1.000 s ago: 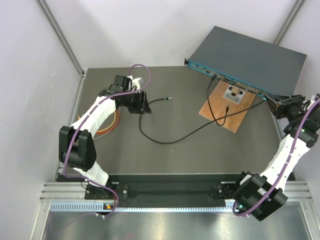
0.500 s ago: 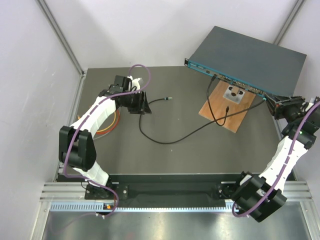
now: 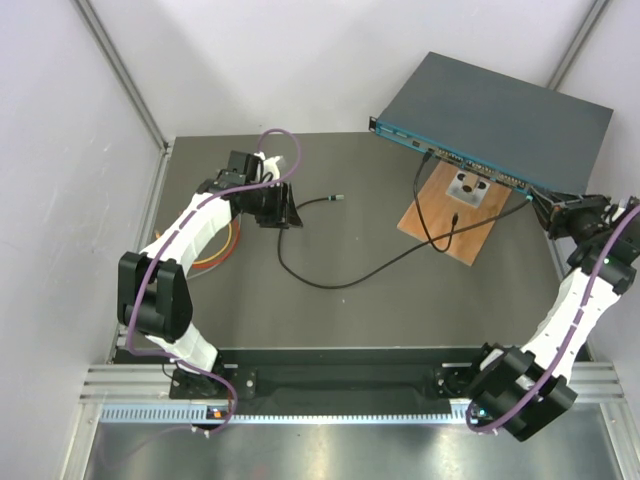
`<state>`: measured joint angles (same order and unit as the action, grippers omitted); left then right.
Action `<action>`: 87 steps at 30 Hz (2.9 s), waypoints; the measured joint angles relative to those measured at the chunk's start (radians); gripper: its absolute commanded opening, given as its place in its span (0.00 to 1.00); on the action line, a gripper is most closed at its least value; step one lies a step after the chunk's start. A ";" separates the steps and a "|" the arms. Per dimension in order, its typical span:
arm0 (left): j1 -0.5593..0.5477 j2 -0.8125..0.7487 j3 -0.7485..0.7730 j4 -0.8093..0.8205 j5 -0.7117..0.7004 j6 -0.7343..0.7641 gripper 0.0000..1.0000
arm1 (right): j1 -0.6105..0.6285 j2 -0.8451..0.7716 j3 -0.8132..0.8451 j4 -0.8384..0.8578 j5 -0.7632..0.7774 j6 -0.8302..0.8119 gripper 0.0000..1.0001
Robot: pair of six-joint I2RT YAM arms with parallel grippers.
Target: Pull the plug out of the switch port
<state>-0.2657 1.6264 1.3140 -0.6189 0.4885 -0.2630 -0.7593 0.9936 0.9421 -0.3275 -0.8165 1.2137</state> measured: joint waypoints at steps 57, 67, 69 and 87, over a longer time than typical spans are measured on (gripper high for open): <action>-0.035 -0.332 -0.098 0.553 0.269 -0.466 0.99 | 0.991 0.436 0.942 -0.568 0.004 -0.356 0.00; -0.319 -0.367 -0.016 0.594 0.170 -0.360 0.98 | 1.051 0.496 0.880 -0.142 -0.112 -0.143 0.00; -0.325 -0.372 -0.038 0.585 0.155 -0.350 0.93 | 1.052 0.489 0.851 -0.069 -0.132 -0.102 0.00; 0.027 -0.262 0.149 0.026 -0.286 -0.231 0.00 | 0.992 0.477 0.840 -0.303 -0.088 -0.280 0.66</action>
<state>-0.2382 1.3640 1.4628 -0.5930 0.2024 -0.4942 0.2329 1.4708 1.7821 -0.6300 -0.9047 0.9340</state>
